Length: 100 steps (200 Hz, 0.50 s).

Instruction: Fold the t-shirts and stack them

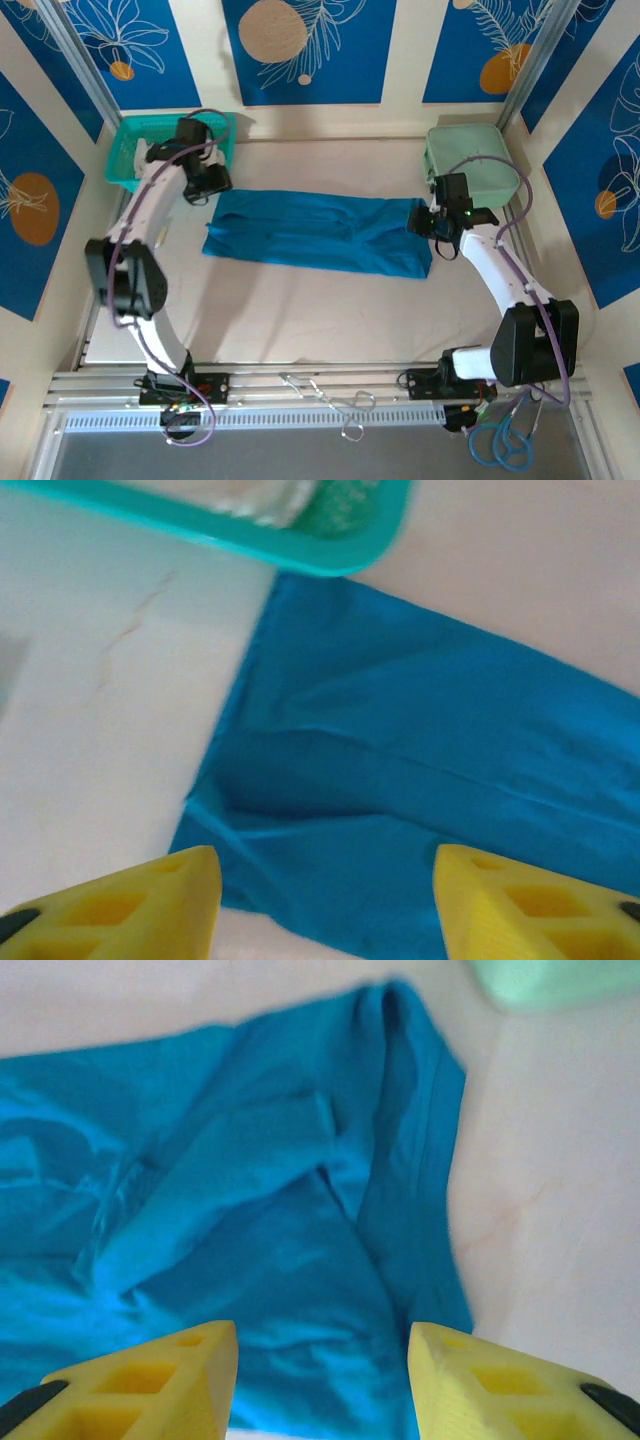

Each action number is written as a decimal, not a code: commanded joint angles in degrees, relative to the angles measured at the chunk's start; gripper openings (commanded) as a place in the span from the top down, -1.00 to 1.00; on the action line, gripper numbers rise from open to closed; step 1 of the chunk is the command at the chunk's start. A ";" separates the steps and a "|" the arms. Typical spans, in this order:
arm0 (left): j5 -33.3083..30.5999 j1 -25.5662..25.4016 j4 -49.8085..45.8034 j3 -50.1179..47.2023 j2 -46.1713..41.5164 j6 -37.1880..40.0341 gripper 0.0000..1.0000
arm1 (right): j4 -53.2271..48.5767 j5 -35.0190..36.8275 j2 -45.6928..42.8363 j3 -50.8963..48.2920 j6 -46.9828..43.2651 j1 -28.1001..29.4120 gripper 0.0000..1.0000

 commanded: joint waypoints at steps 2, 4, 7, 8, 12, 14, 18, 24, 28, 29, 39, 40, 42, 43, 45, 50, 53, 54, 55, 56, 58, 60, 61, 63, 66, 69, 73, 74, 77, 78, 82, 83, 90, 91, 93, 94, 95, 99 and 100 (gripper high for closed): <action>1.37 -3.55 -5.73 10.07 10.00 3.48 -0.09 | -2.90 -10.18 0.57 -3.55 9.11 -0.77 0.02; 1.28 -3.70 -5.92 11.07 10.97 3.48 -0.08 | -2.75 -10.46 0.86 -3.72 9.37 -0.77 0.03; 1.26 -3.91 -6.36 12.55 12.39 3.48 -0.08 | -2.54 -10.75 1.24 -4.00 9.69 -0.82 0.04; 1.26 -3.96 -6.48 13.06 12.87 3.48 -0.07 | -2.47 -10.88 1.34 -4.05 9.78 -0.80 0.04; 1.18 -4.16 -7.08 15.08 14.74 3.42 -0.06 | -2.27 -11.29 1.97 -4.38 10.05 -0.78 0.05; 1.17 -4.25 -7.38 16.02 15.64 3.31 -0.06 | -2.18 -11.53 2.33 -4.50 10.11 -0.77 0.06; 1.25 -4.35 -7.90 17.95 17.47 3.23 -0.05 | -1.97 -11.84 3.19 -4.61 10.28 -0.77 0.07; 1.34 -4.53 -8.70 20.65 20.06 3.07 -0.03 | -1.61 -12.10 4.32 -4.79 10.39 -0.79 0.09; 1.34 -4.54 -9.21 22.25 21.66 3.05 -0.02 | -1.33 -12.16 5.16 -4.79 10.58 -0.77 0.10; 1.39 -4.58 -9.35 22.66 22.07 3.00 -0.02 | -1.26 -12.16 5.36 -4.80 10.58 -0.77 0.11; 1.51 -4.72 -10.24 25.99 25.57 2.96 -0.02 | -0.48 -12.07 7.45 -4.67 10.74 -0.89 0.16; 1.51 -4.72 -10.31 26.24 25.87 2.96 -0.02 | -0.43 -12.07 7.65 -4.65 10.79 -0.87 0.17; 1.58 -4.78 -10.40 26.76 26.56 2.91 -0.02 | -0.33 -12.01 8.06 -4.57 10.86 -0.86 0.18; 1.59 -4.79 -10.48 26.98 26.85 2.94 -0.02 | -0.27 -12.00 8.26 -4.51 10.89 -0.86 0.18; 1.60 -4.84 -10.58 27.43 27.44 2.95 -0.02 | -0.16 -11.97 8.58 -4.42 10.96 -0.86 0.19; 1.82 -5.00 -10.71 28.34 28.70 2.96 -0.02 | 0.10 -11.98 9.66 -4.18 11.08 -0.92 0.23; 1.91 -5.09 -10.71 28.67 29.39 2.96 -0.02 | 0.26 -11.99 10.28 -3.92 11.17 -0.88 0.24; 1.93 -5.08 -10.63 28.77 29.58 2.96 -0.02 | 0.29 -11.99 10.47 -3.84 11.22 -0.87 0.25; 1.94 -5.07 -10.64 28.82 29.77 2.96 -0.02 | 0.34 -11.99 10.69 -3.79 11.20 -0.86 0.25; 1.99 -5.11 -10.59 28.89 29.99 2.96 -0.02 | 0.42 -11.94 10.89 -3.73 11.24 -0.86 0.26; 2.03 -5.17 -10.56 28.96 30.36 2.96 -0.02 | 0.54 -11.97 11.31 -3.55 11.26 -0.81 0.27; 2.09 -5.25 -10.51 28.96 30.69 2.96 -0.02 | 0.63 -11.98 11.70 -3.39 11.36 -0.85 0.28; 2.11 -5.29 -10.49 29.00 30.85 2.96 -0.02 | 0.74 -11.90 11.88 -3.26 11.36 -0.85 0.28; 2.13 -5.34 -10.40 28.97 31.19 2.96 -0.02 | 0.82 -11.90 12.30 -3.12 11.36 -0.86 0.29; 2.13 -5.40 -10.31 28.91 31.63 2.96 -0.02 | 0.98 -11.85 12.87 -2.88 11.44 -0.92 0.30; 2.13 -5.49 -10.21 28.85 32.07 2.96 -0.02 | 1.13 -11.81 13.50 -2.56 11.45 -0.91 0.31; 2.06 -5.76 -10.06 28.66 32.54 2.96 -0.02 | 1.23 -11.66 14.32 -2.17 11.47 -0.87 0.32; 2.05 -5.81 -10.04 28.59 32.65 2.91 -0.02 | 1.26 -11.60 14.55 -2.04 11.46 -0.91 0.32; 1.97 -5.92 -9.91 28.37 33.01 2.95 -0.02 | 1.28 -11.43 15.12 -1.69 11.50 -0.87 0.33; 1.92 -5.98 -9.88 28.27 33.11 2.95 -0.02 | 1.28 -11.40 15.35 -1.58 11.48 -0.91 0.33; 1.87 -6.18 -9.68 27.84 33.55 2.96 -0.02 | 1.36 -11.23 16.17 -1.06 11.53 -0.90 0.34; 1.83 -6.28 -9.63 27.70 33.64 2.96 -0.02 | 1.37 -11.17 16.40 -0.91 11.53 -0.92 0.34; 1.57 -6.67 -9.19 26.75 34.26 2.96 -0.02 | 1.28 -10.95 17.97 0.04 11.36 -0.88 0.35; 1.50 -6.70 -9.12 26.62 34.35 2.96 -0.02 | 1.24 -10.94 18.22 0.21 11.31 -0.87 0.36; 1.45 -6.84 -8.90 26.37 34.48 2.96 -0.01 | 1.21 -10.89 18.68 0.60 11.30 -0.90 0.36; 1.39 -6.92 -8.85 26.17 34.54 2.96 -0.01 | 1.20 -10.87 18.88 0.71 11.24 -0.88 0.36; 1.32 -7.00 -8.82 25.98 34.62 2.96 -0.01 | 1.15 -10.85 19.12 0.86 11.21 -0.87 0.36; 1.14 -7.19 -8.55 25.39 34.88 2.96 -0.02 | 1.19 -10.76 20.07 1.48 11.06 -0.90 0.37; 1.06 -7.32 -8.50 25.15 34.92 2.96 -0.02 | 1.19 -10.71 20.28 1.64 11.03 -0.88 0.37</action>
